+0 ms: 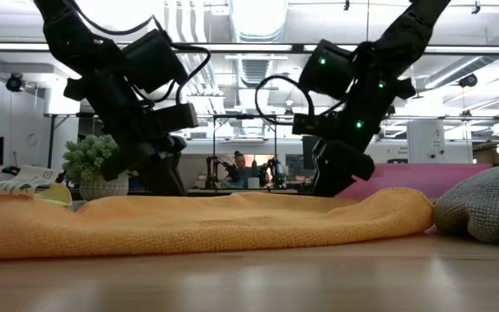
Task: Fold microfiber towels
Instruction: Fold the orange microfiber cloth
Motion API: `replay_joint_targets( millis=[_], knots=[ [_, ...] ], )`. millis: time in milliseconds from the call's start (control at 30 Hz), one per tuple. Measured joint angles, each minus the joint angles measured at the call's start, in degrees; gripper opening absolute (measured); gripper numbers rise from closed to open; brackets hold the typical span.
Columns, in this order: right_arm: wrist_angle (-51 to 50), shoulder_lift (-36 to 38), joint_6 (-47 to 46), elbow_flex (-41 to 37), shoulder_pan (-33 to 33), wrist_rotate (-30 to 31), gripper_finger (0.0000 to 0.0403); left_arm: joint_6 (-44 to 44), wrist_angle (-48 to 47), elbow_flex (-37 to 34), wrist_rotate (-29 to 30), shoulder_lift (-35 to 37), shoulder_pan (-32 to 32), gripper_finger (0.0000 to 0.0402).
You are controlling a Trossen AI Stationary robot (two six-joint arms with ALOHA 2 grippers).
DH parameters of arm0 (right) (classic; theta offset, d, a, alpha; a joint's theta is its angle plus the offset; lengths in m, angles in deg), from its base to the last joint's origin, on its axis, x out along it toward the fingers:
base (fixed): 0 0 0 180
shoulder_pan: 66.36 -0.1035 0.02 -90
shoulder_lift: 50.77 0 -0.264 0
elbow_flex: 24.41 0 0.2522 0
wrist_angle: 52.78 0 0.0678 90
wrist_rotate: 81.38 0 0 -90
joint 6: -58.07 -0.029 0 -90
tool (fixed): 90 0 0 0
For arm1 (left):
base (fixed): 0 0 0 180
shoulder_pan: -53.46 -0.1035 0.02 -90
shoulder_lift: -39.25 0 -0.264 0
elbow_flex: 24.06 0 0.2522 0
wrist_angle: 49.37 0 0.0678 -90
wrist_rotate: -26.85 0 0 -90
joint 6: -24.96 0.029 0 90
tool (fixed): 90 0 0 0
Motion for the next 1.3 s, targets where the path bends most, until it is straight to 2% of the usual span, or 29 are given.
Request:
replay_joint_targets(
  millis=[100, 300, 367, 567, 733, 967, 1167, 1300],
  knots=[
    [-1.49, -0.47, 0.81, 1.20, -0.02, -0.07, 0.0141, -0.20, -0.16, -0.24, 0.00, 0.00, 0.00, 0.0000],
    [-3.69, -0.59, 1.31, 2.42, 0.04, -0.26, 0.0034, -0.20, -0.90, -0.26, 0.55, 0.00, 0.00, 0.0000],
    [-4.20, -0.59, 2.32, 2.83, 0.04, -0.31, 0.0017, -0.20, -1.77, -0.26, 2.02, 0.00, 0.01, 0.0000],
    [-9.13, 0.11, 4.17, 6.55, 0.22, 2.17, 0.0009, -0.22, -5.10, -0.24, 9.14, 0.00, -0.42, 0.0000],
    [-13.84, 0.28, 7.74, 10.70, 0.24, 7.06, 0.0009, 0.19, -5.32, -0.24, 10.21, 0.00, -1.77, 0.0000],
    [-13.99, 0.28, 15.04, 13.67, 0.84, 16.41, 0.0009, 2.84, -5.71, -0.18, 10.85, 0.00, -3.70, 0.0000],
    [-13.61, 0.28, 16.79, 15.16, 3.05, 17.19, 0.0009, 3.13, -5.87, -0.15, 17.72, 0.15, -5.31, 0.0000],
    [-13.50, 0.28, 16.32, 15.14, 4.47, 17.17, 0.0014, 4.45, -5.68, -0.13, 17.92, 0.15, -6.40, 0.0000]
  ],
)
